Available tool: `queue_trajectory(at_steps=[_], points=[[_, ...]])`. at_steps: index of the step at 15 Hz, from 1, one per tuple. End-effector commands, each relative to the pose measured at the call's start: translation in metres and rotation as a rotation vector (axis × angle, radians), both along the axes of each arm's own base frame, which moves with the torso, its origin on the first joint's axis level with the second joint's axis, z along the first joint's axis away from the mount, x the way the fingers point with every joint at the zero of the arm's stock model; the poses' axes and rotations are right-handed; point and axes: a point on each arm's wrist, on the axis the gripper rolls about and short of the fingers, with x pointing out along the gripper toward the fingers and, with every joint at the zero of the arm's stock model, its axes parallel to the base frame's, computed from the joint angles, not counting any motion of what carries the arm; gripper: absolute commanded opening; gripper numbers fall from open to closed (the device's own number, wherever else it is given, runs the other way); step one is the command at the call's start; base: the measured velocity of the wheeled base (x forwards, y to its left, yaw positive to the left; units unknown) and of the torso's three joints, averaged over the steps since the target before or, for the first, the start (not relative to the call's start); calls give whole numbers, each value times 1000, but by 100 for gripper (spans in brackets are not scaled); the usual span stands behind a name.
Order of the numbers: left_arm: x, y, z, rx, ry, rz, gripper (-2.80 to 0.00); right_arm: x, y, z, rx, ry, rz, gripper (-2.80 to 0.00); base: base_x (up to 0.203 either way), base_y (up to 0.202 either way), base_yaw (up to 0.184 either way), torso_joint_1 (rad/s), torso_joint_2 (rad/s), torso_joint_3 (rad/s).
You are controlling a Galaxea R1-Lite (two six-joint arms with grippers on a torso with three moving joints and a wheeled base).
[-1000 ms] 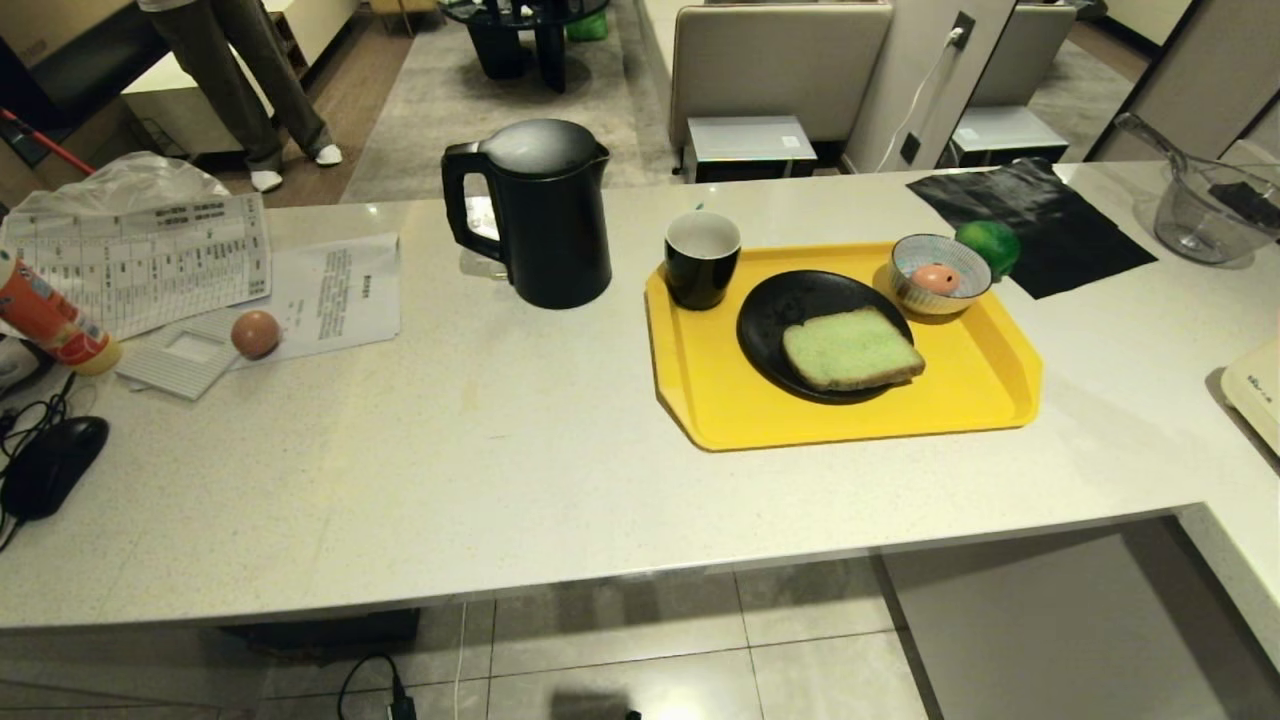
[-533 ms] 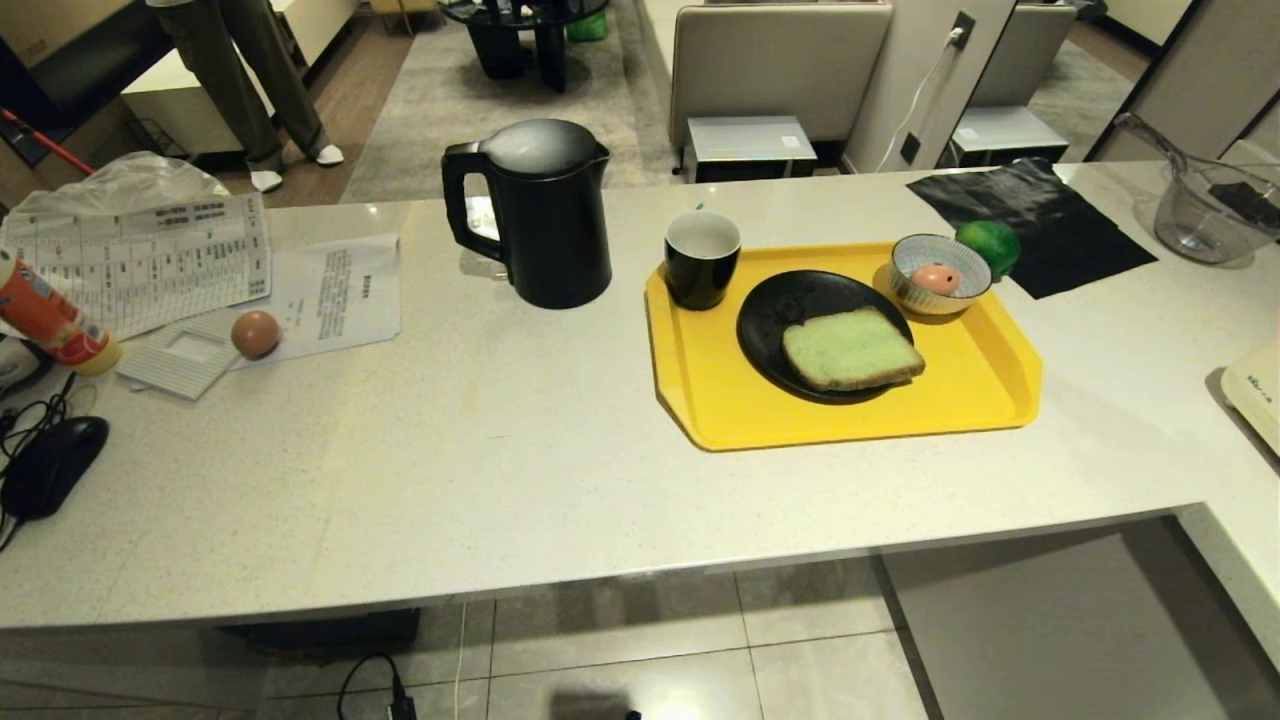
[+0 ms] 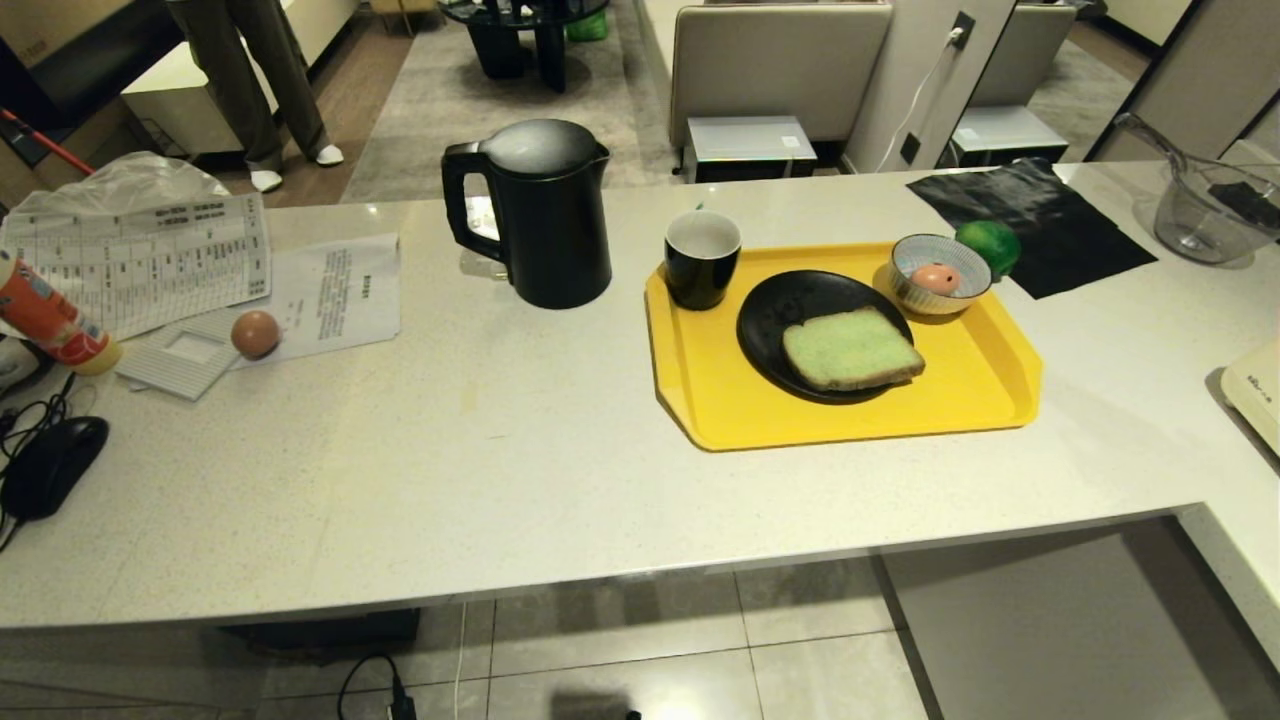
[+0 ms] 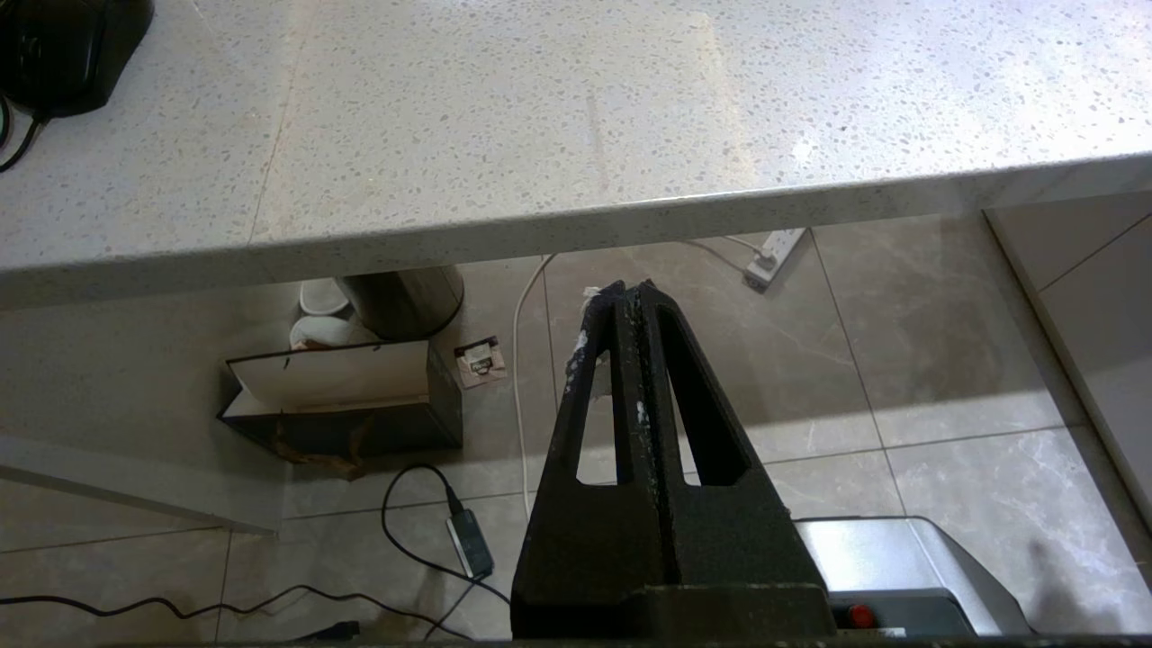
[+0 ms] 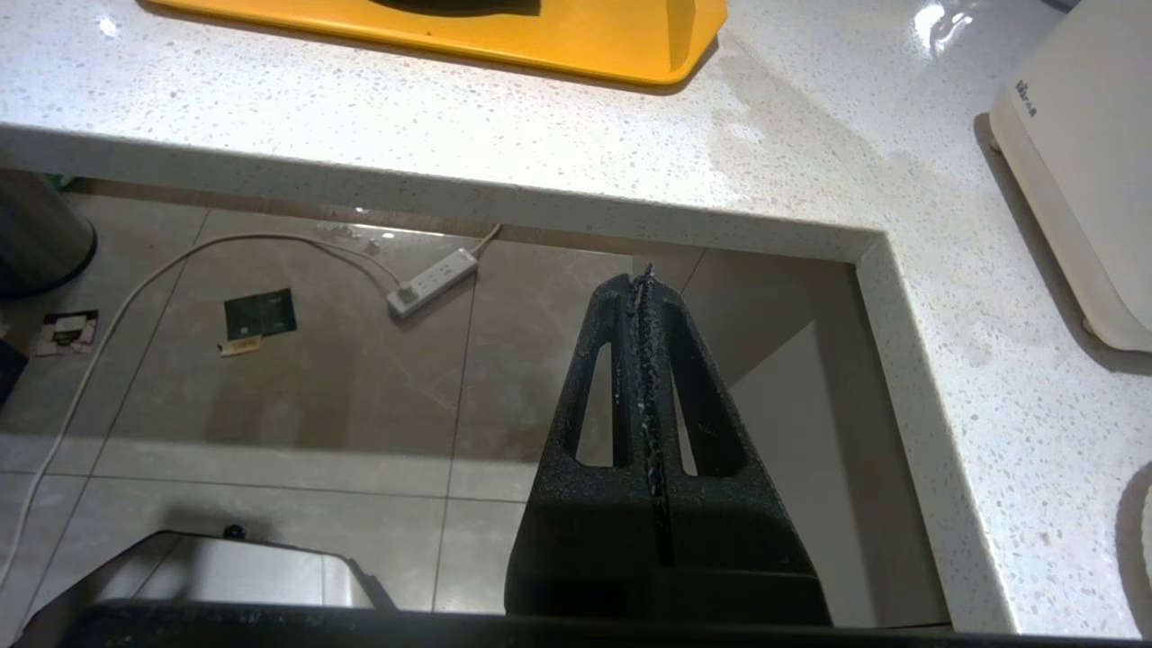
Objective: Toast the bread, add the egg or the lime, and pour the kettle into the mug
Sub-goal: Pick up the egg
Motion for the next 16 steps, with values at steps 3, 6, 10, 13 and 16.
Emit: queue_trajectory(at_steps=[3,6,10,13,16], points=[[0,0,0,0,3,1,-280,2,0,-7,18,26,2,-280,0,0,0,0,0,0],[0,0,0,0,1,1,-280,2,0,-10,56,53,3,-280,0,0,0,0,0,0],[0,0,0,0,1,0,-280,2,0,-10,89,55,5,-280,0,0,0,0,0,0],[0,0,0,0,2,0,-280,2,0,-10,104,55,4,-280,0,0,0,0,0,0],[0,0,0,0,1,1,-280,2,0,-10,101,53,4,-280,0,0,0,0,0,0]])
